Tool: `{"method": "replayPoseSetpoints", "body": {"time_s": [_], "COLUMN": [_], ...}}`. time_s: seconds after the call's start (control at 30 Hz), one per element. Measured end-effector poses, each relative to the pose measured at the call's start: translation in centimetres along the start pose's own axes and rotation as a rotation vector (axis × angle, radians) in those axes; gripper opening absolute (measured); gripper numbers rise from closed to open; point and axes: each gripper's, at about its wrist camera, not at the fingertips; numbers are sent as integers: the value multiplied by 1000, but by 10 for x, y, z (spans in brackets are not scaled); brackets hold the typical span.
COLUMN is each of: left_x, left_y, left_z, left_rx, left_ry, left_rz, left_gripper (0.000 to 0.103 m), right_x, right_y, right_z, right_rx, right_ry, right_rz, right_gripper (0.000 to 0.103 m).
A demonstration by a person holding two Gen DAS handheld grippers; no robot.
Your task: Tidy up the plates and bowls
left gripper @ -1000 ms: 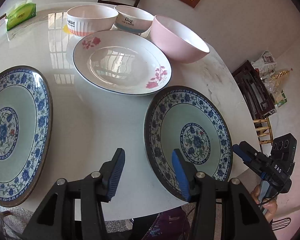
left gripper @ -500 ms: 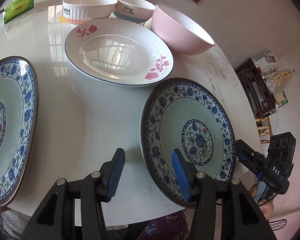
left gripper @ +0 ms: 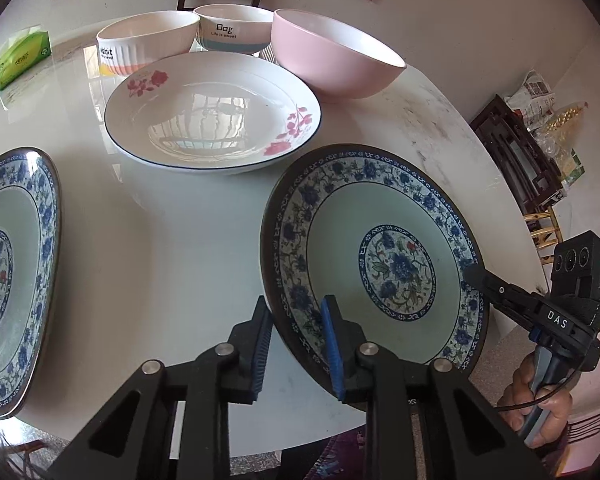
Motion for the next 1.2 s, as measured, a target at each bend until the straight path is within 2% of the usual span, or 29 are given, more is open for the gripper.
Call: {"method": "replayPoseSetpoints", "body": {"time_s": [0.27,0.5,1.2], "left_x": [-3,-20,-58], "left_y": [-4,-8,7], "left_z": [-9,-22,-42], "left_rx": [1,21,0], "left_ry": [-2,-44,-138], "left_rz": [-6,21,105], "left_gripper": [23,23,23], "right_x": [-15,-22,-10], "right_y": [-8,-4,22], "right_z": [-15,-32,-52], "right_rx": [30,41,-23], "right_ry": [-26,-21,14], "right_rz": [2,17,70], "right_gripper": [12,13,15]}}
Point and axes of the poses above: each gripper's, at about its wrist camera, not at the fingertips, and x roughly the way its jaws point, y to its left, z to its top, and after that the axes turned 10 degrees about x, right-handed
